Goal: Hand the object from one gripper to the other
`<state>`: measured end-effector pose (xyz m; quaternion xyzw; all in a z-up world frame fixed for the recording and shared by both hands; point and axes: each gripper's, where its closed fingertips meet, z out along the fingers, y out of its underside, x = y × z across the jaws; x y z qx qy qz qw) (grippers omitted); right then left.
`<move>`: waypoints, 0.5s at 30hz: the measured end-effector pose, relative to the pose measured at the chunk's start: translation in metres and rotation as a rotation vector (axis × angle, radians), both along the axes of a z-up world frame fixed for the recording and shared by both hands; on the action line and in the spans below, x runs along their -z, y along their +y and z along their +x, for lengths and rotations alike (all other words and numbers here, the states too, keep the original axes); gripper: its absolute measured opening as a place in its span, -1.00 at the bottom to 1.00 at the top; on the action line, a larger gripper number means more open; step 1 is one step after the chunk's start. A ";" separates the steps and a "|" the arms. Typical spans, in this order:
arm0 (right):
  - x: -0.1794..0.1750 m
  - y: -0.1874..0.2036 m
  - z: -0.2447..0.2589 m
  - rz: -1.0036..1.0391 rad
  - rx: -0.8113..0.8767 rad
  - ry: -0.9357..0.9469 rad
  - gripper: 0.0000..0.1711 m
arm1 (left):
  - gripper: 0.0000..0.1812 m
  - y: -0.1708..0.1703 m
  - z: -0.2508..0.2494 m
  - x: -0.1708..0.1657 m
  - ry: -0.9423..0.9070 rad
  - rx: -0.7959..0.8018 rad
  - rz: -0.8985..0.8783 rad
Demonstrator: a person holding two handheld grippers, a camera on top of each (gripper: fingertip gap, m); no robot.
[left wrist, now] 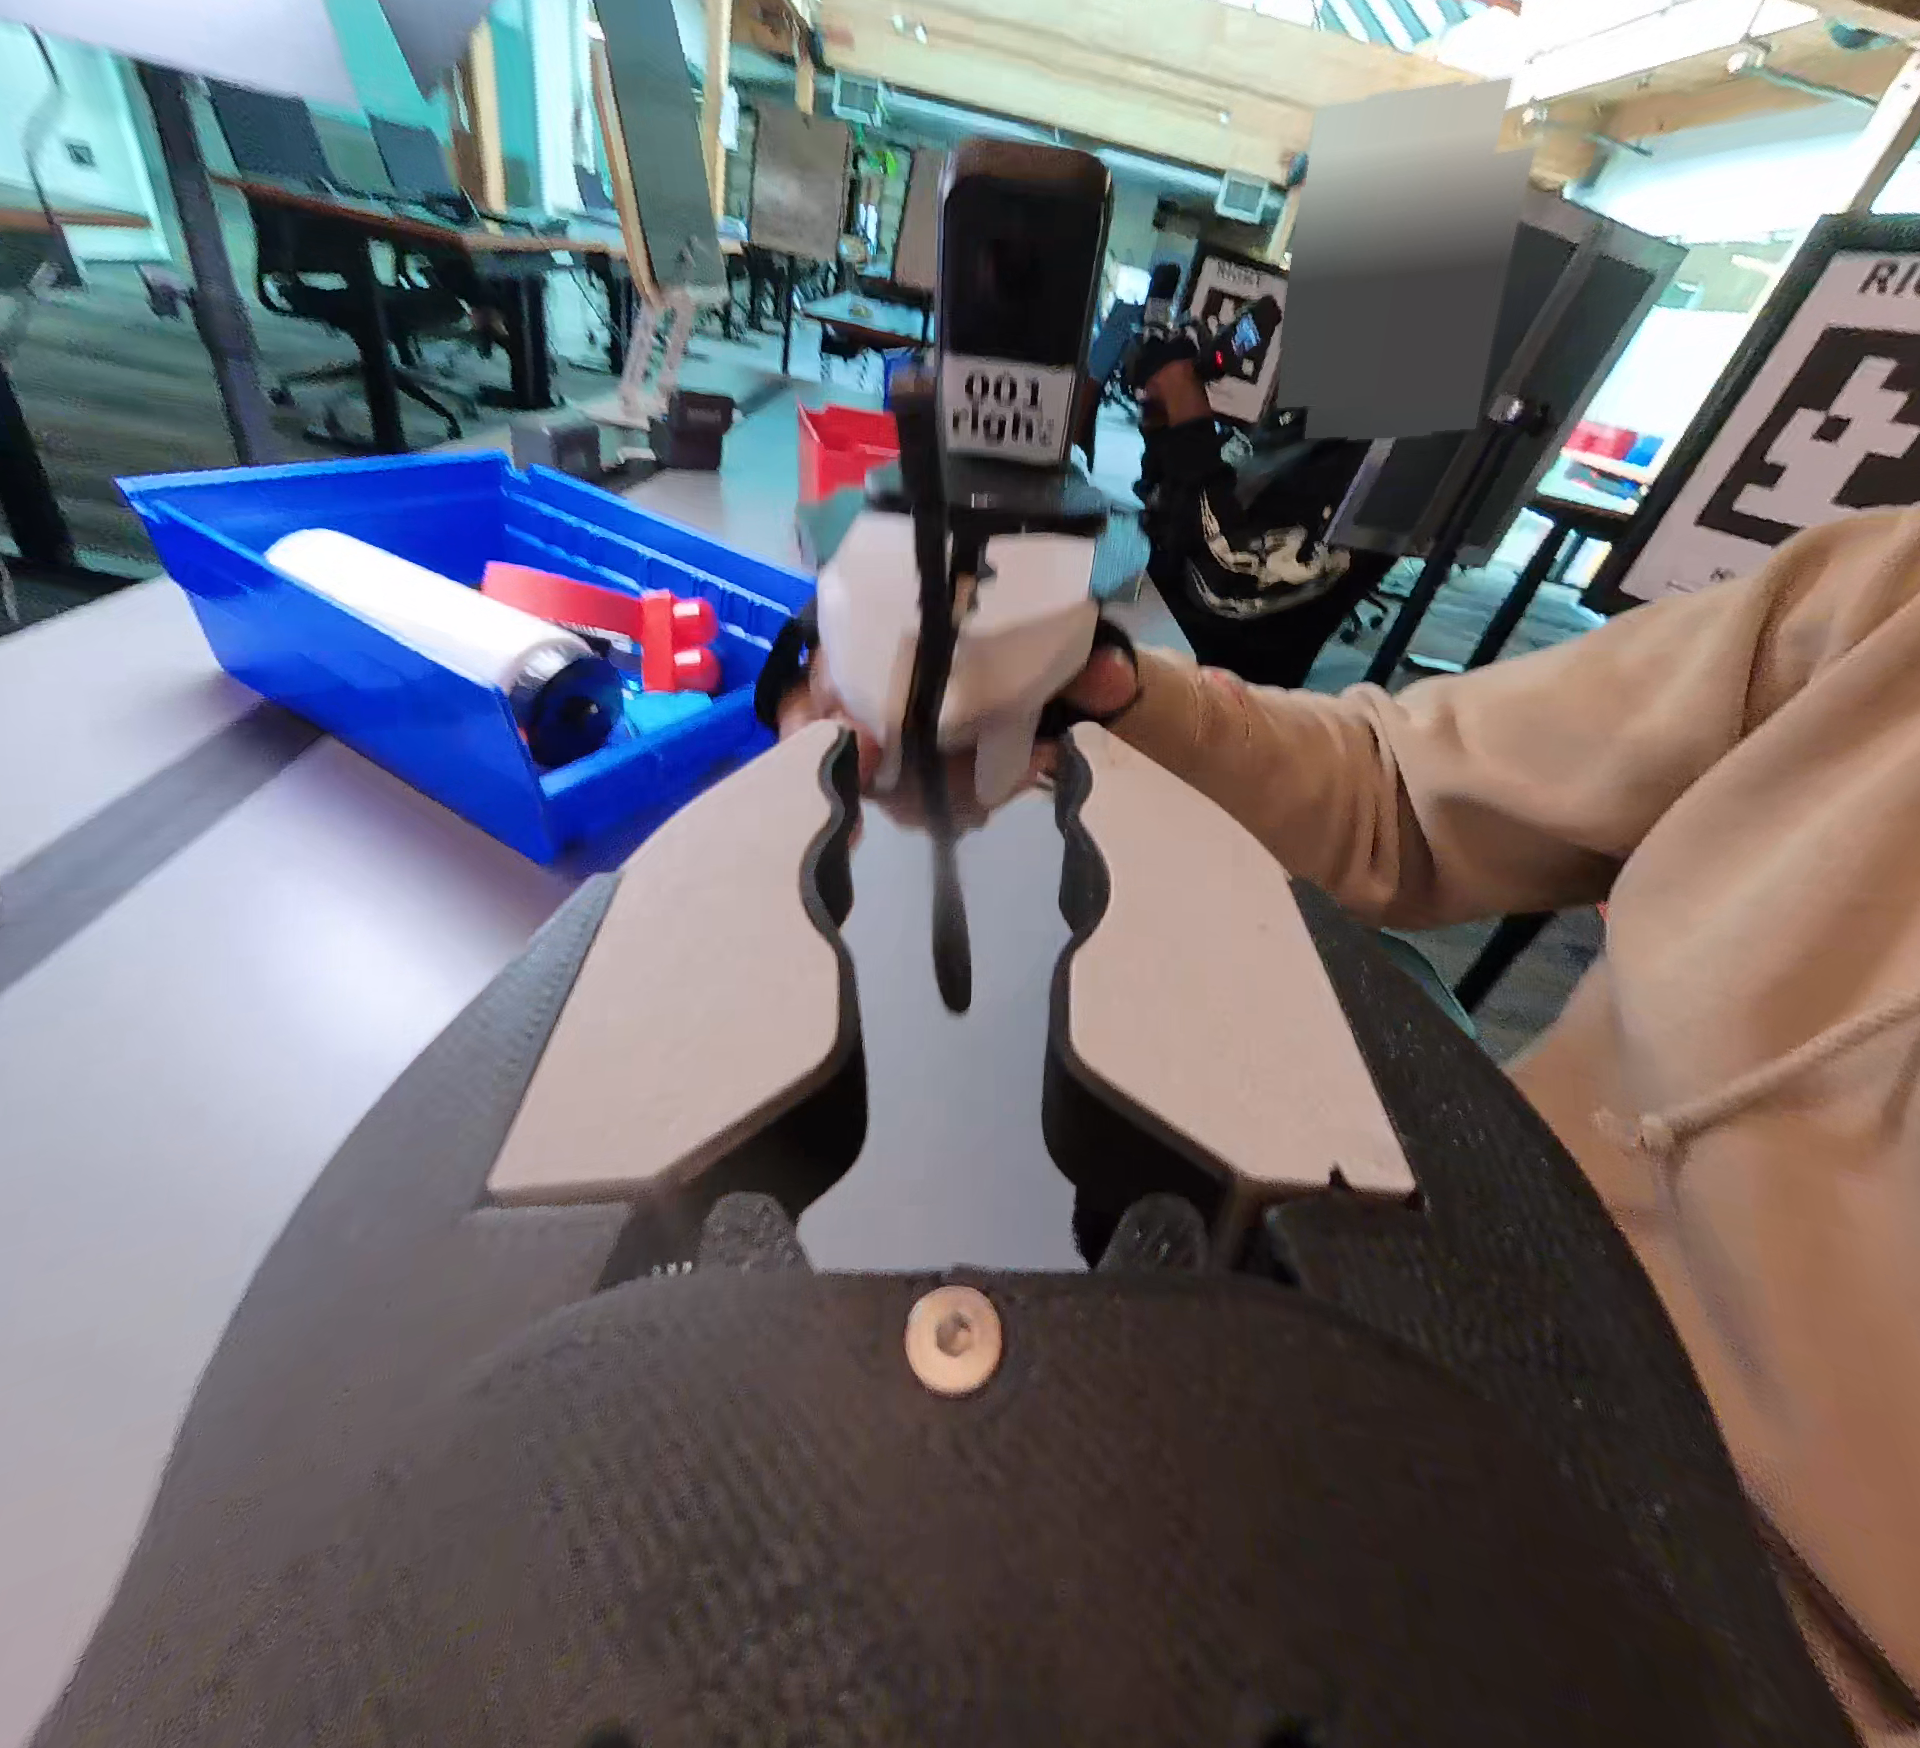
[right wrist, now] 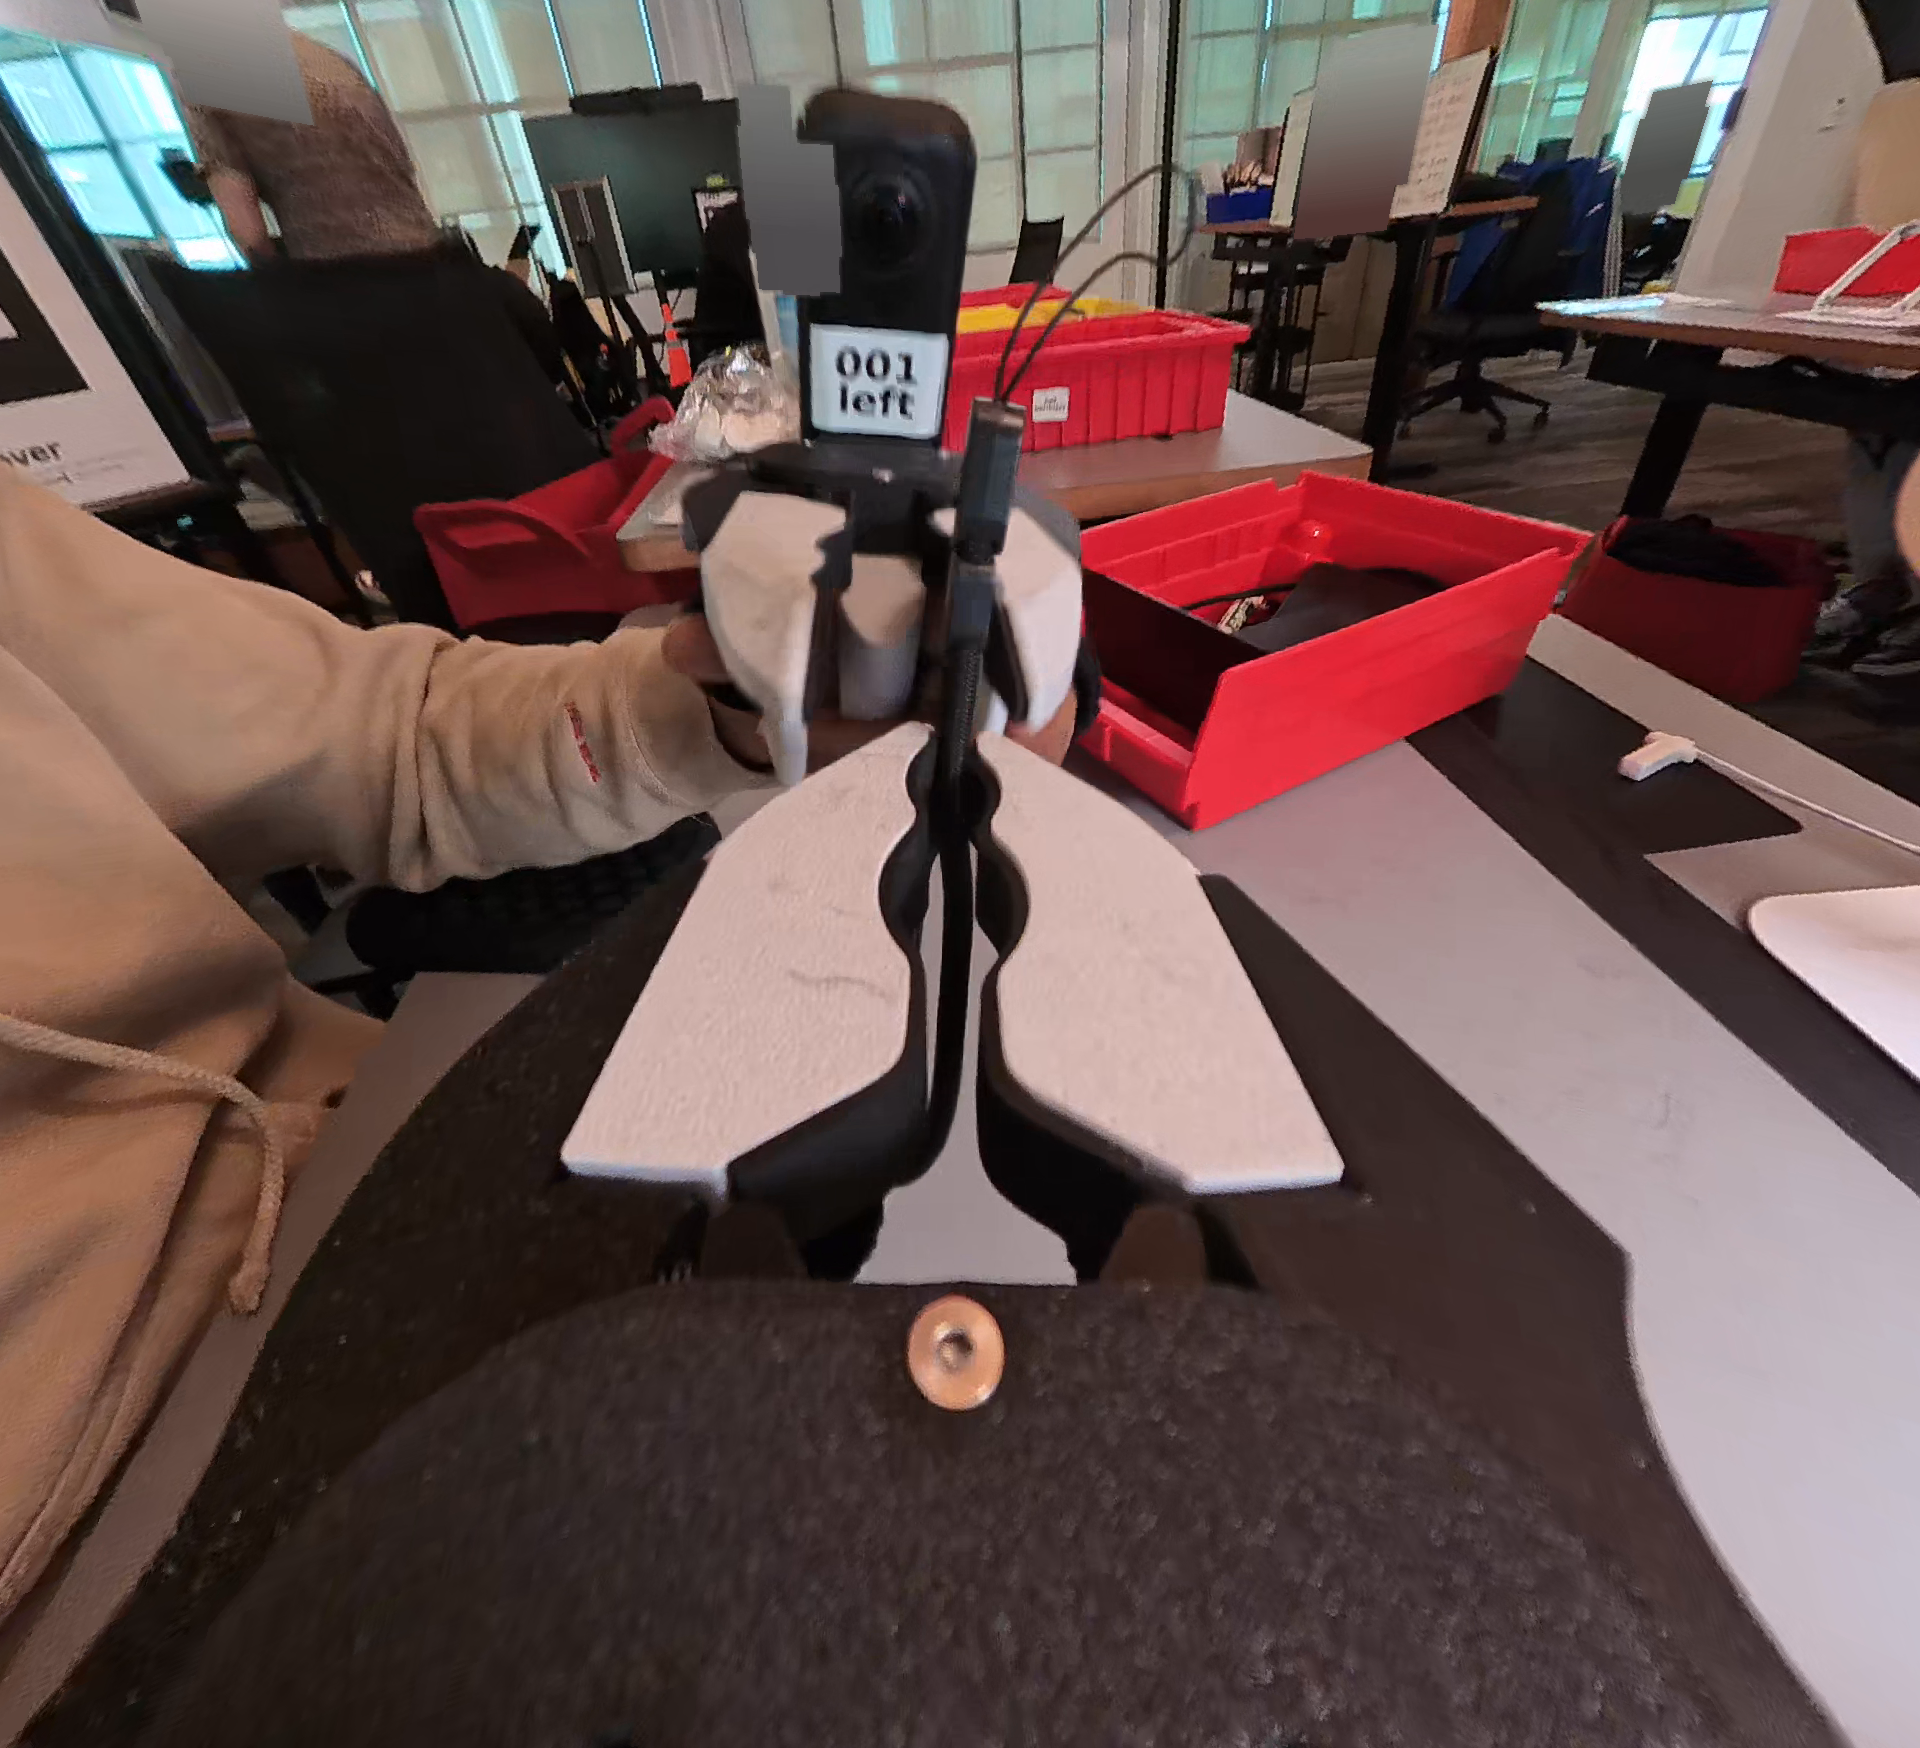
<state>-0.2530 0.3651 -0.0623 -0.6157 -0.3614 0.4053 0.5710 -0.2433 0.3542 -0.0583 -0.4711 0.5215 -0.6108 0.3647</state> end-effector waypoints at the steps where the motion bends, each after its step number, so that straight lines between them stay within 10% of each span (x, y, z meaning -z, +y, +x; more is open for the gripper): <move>1: -0.005 0.000 0.003 0.004 0.003 0.023 -0.97 | -0.60 0.000 0.000 0.007 0.027 0.018 -0.002; 15: -0.004 0.006 0.014 -0.020 0.042 -0.001 -0.93 | -0.96 0.012 0.006 0.023 0.105 -0.051 0.024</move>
